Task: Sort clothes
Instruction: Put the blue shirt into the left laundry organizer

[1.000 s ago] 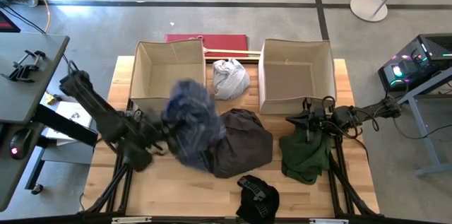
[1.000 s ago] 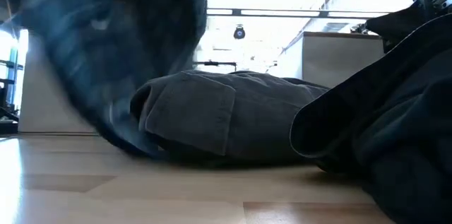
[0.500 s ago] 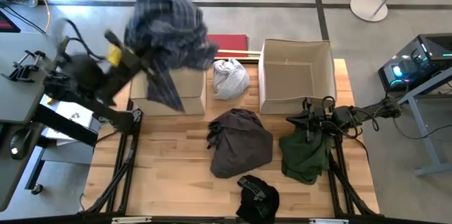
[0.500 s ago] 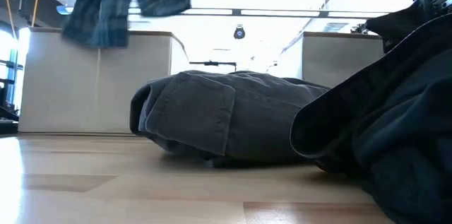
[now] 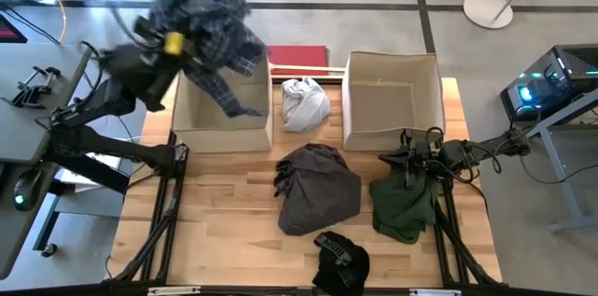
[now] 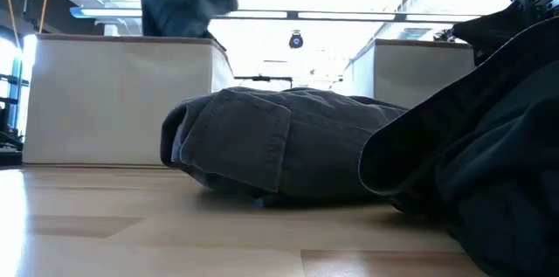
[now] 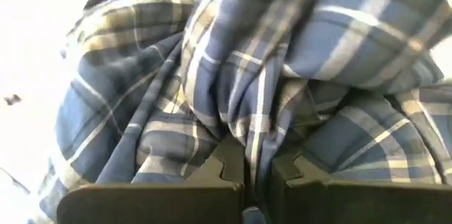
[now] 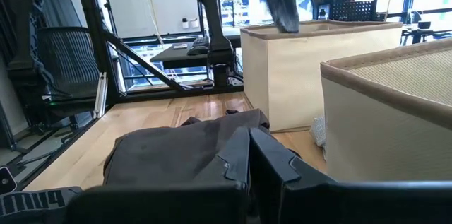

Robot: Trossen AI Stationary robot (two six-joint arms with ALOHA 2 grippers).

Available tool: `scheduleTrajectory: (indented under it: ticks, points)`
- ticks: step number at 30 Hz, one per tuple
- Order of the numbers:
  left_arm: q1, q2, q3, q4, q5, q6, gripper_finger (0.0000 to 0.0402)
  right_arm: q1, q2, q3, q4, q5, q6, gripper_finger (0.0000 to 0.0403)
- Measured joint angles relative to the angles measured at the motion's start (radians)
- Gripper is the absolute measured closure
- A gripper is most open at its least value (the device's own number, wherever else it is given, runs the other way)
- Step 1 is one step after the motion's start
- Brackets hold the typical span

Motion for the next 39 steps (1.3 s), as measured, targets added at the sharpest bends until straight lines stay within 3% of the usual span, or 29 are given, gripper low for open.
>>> scheduleTrajectory:
  ticks: [6, 10, 13, 16, 21, 29, 32, 35, 39]
  points:
    - [0.046, -0.019, -0.117, -0.552, 0.025, -0.655, 0.0401, 0.000, 0.000, 0.000, 0.000, 0.000, 0.000, 0.0403]
    - [0.046, -0.013, -0.184, -0.773, 0.281, -1.046, 0.0401, 0.000, 0.000, 0.000, 0.000, 0.000, 0.000, 0.0403]
    - [0.046, -0.012, -0.254, -0.781, 0.485, -1.194, 0.0401, 0.000, 0.000, 0.000, 0.000, 0.000, 0.000, 0.0403]
    - [0.080, 0.006, -0.320, -0.747, 0.610, -1.227, 0.0401, 0.000, 0.000, 0.000, 0.000, 0.000, 0.000, 0.0403]
    - [0.211, 0.070, -0.351, -0.756, 0.656, -1.172, 0.0376, 0.000, 0.000, 0.000, 0.000, 0.000, 0.000, 0.0403]
    - [0.411, 0.117, -0.210, -0.674, 0.759, -0.944, 0.0242, 0.000, 0.000, 0.000, 0.000, 0.000, 0.000, 0.0403]
    - [0.436, 0.124, -0.115, -0.743, 0.783, -0.929, 0.0203, 0.000, 0.000, 0.000, 0.000, 0.000, 0.000, 0.0403]
    - [0.438, 0.136, -0.036, -0.868, 0.787, -0.980, 0.0196, 0.000, 0.000, 0.000, 0.000, 0.000, 0.000, 0.0403]
    - [0.437, 0.176, -0.064, -1.012, 0.862, -1.057, 0.0227, 0.000, 0.000, 0.000, 0.000, 0.000, 0.000, 0.0403]
